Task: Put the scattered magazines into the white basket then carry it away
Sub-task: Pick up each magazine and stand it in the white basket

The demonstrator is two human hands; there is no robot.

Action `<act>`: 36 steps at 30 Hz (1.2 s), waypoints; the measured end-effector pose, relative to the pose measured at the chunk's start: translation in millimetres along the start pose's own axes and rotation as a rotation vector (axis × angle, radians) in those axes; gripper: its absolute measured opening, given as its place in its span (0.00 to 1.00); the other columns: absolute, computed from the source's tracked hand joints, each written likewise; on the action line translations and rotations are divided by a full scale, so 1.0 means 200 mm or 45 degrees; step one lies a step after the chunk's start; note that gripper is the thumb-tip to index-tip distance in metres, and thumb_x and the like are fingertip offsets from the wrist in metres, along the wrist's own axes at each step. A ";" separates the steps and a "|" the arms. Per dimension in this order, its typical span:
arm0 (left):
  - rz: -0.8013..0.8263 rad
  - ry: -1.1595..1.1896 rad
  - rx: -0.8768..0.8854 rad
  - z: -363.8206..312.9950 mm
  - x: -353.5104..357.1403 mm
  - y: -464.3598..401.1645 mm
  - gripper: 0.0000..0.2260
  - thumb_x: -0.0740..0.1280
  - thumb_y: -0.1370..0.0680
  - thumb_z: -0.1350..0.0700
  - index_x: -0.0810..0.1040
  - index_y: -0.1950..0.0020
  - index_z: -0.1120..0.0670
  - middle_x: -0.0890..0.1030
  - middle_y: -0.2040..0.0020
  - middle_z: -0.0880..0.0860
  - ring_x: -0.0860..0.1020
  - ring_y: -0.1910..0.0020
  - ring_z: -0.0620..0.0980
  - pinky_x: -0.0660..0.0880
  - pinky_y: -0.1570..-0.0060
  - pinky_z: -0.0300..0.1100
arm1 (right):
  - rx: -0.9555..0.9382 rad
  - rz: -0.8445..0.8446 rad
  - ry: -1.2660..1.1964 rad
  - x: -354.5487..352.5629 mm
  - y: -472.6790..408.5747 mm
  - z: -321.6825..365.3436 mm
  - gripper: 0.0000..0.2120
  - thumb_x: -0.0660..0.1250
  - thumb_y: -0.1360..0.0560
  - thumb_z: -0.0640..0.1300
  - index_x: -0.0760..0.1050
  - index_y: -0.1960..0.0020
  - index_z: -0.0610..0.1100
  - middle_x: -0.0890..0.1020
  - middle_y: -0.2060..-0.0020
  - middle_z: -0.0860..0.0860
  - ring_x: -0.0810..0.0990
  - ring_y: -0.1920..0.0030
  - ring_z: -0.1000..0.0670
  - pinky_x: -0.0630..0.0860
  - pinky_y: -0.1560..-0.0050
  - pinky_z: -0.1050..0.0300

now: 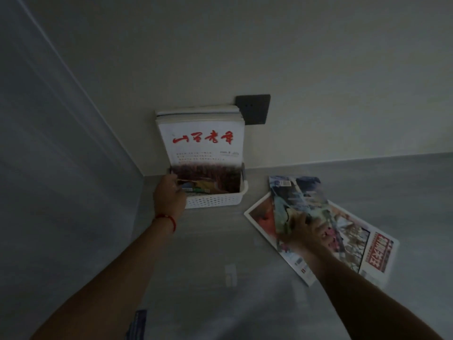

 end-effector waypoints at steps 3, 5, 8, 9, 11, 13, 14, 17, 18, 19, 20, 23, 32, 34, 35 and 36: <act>0.131 0.067 0.148 -0.06 0.18 0.28 0.20 0.63 0.27 0.70 0.77 0.37 0.60 0.78 0.38 0.60 0.78 0.40 0.58 0.75 0.40 0.49 | -0.159 -0.150 0.081 0.07 0.08 -0.11 0.49 0.73 0.35 0.67 0.53 0.24 0.49 0.53 0.24 0.39 0.51 0.24 0.33 0.58 0.28 0.29; 0.304 0.010 0.244 -0.09 0.34 0.45 0.21 0.63 0.28 0.71 0.77 0.37 0.59 0.77 0.37 0.59 0.76 0.38 0.58 0.74 0.36 0.51 | -0.211 -0.165 0.189 0.11 0.12 -0.15 0.52 0.72 0.34 0.67 0.50 0.22 0.49 0.52 0.23 0.39 0.51 0.23 0.33 0.59 0.28 0.29; 0.577 -0.192 0.436 -0.13 0.56 0.68 0.22 0.62 0.28 0.69 0.76 0.36 0.58 0.76 0.35 0.57 0.74 0.34 0.55 0.69 0.31 0.46 | -0.303 -0.149 0.341 0.19 0.16 -0.22 0.53 0.70 0.31 0.67 0.44 0.20 0.50 0.47 0.21 0.40 0.47 0.21 0.33 0.55 0.26 0.27; 0.665 -0.244 0.499 -0.15 0.63 0.75 0.22 0.62 0.28 0.68 0.76 0.34 0.58 0.75 0.34 0.58 0.72 0.32 0.55 0.67 0.30 0.46 | -0.374 -0.137 0.362 0.21 0.17 -0.25 0.52 0.70 0.31 0.66 0.44 0.20 0.51 0.46 0.20 0.40 0.47 0.21 0.33 0.53 0.26 0.27; 0.822 -0.324 0.586 -0.16 0.76 0.87 0.23 0.62 0.25 0.66 0.73 0.30 0.57 0.71 0.28 0.57 0.68 0.28 0.56 0.65 0.27 0.46 | -0.554 -0.098 0.418 0.23 0.20 -0.31 0.49 0.71 0.31 0.63 0.45 0.20 0.54 0.43 0.20 0.43 0.43 0.20 0.36 0.47 0.25 0.26; 0.915 -0.409 0.661 -0.18 0.86 0.95 0.24 0.63 0.23 0.64 0.70 0.27 0.55 0.67 0.25 0.56 0.63 0.24 0.56 0.63 0.26 0.47 | -0.719 -0.040 0.475 0.22 0.23 -0.39 0.45 0.70 0.29 0.59 0.49 0.20 0.56 0.41 0.19 0.48 0.39 0.19 0.40 0.41 0.27 0.26; 0.926 -0.463 0.714 -0.20 0.90 0.98 0.24 0.63 0.23 0.63 0.69 0.27 0.55 0.66 0.24 0.56 0.62 0.24 0.56 0.64 0.27 0.48 | -0.794 -0.030 0.493 0.21 0.24 -0.42 0.42 0.69 0.28 0.58 0.51 0.21 0.58 0.41 0.19 0.51 0.39 0.19 0.43 0.40 0.27 0.26; 0.859 -0.713 0.821 -0.20 0.98 1.01 0.26 0.63 0.22 0.57 0.64 0.24 0.50 0.60 0.22 0.55 0.57 0.22 0.56 0.66 0.28 0.53 | -0.945 -0.071 0.416 0.16 0.27 -0.51 0.27 0.60 0.23 0.65 0.64 0.26 0.61 0.51 0.19 0.55 0.42 0.19 0.47 0.46 0.25 0.27; 0.854 -0.789 0.783 -0.19 0.99 1.01 0.28 0.64 0.22 0.54 0.61 0.23 0.48 0.56 0.20 0.55 0.54 0.21 0.57 0.66 0.28 0.55 | -0.961 -0.094 0.344 0.15 0.29 -0.53 0.25 0.58 0.23 0.67 0.69 0.29 0.60 0.56 0.20 0.56 0.46 0.19 0.48 0.52 0.26 0.28; 0.864 -0.846 0.741 -0.17 1.00 1.01 0.29 0.65 0.22 0.52 0.59 0.23 0.46 0.52 0.20 0.54 0.51 0.20 0.58 0.65 0.28 0.58 | -0.977 -0.131 0.287 0.13 0.30 -0.55 0.24 0.58 0.24 0.69 0.72 0.32 0.59 0.60 0.22 0.56 0.50 0.20 0.49 0.58 0.27 0.30; 0.881 -0.893 0.731 -0.15 1.02 1.01 0.30 0.65 0.22 0.51 0.56 0.22 0.46 0.51 0.19 0.53 0.49 0.20 0.58 0.64 0.29 0.60 | -1.000 -0.173 0.259 0.13 0.31 -0.57 0.23 0.59 0.24 0.69 0.74 0.35 0.58 0.64 0.25 0.57 0.54 0.21 0.50 0.63 0.29 0.33; 0.906 -1.001 0.851 -0.16 1.08 1.05 0.32 0.63 0.21 0.47 0.52 0.20 0.49 0.52 0.19 0.51 0.48 0.20 0.55 0.60 0.27 0.60 | -1.072 -0.246 0.234 0.13 0.33 -0.59 0.23 0.59 0.24 0.69 0.76 0.39 0.56 0.70 0.34 0.59 0.64 0.29 0.55 0.69 0.34 0.45; 0.837 -1.157 0.880 -0.21 1.13 1.09 0.28 0.62 0.21 0.43 0.59 0.24 0.51 0.66 0.28 0.57 0.67 0.31 0.59 0.68 0.34 0.57 | -0.817 -0.213 -0.059 0.09 0.30 -0.76 0.08 0.64 0.26 0.46 0.79 0.53 0.43 0.78 0.47 0.50 0.76 0.43 0.50 0.76 0.43 0.57; 0.943 -1.036 0.812 -0.19 1.11 1.10 0.20 0.62 0.19 0.47 0.67 0.30 0.53 0.70 0.34 0.57 0.73 0.37 0.59 0.73 0.40 0.56 | -0.639 -0.345 -0.118 0.09 0.29 -0.83 0.11 0.69 0.26 0.38 0.78 0.43 0.42 0.77 0.40 0.49 0.73 0.37 0.48 0.75 0.37 0.55; 0.988 -0.933 0.774 -0.17 1.08 1.09 0.15 0.61 0.19 0.50 0.71 0.34 0.54 0.71 0.36 0.56 0.75 0.40 0.59 0.74 0.42 0.55 | -0.544 -0.384 -0.182 0.09 0.28 -0.85 0.15 0.70 0.26 0.37 0.77 0.40 0.42 0.77 0.39 0.48 0.73 0.36 0.47 0.75 0.37 0.53; 1.011 -0.837 0.757 -0.16 1.06 1.08 0.12 0.61 0.18 0.52 0.73 0.37 0.55 0.73 0.38 0.56 0.77 0.42 0.59 0.76 0.44 0.54 | -0.463 -0.408 -0.260 0.08 0.28 -0.88 0.15 0.71 0.27 0.38 0.76 0.40 0.42 0.77 0.41 0.48 0.75 0.38 0.46 0.77 0.39 0.51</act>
Point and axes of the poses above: each hand's wrist, its own y-axis away from the middle knuckle, its own x-axis out of the palm, z = x × y, the point moved 6 cm from there along -y, towards the middle knuckle
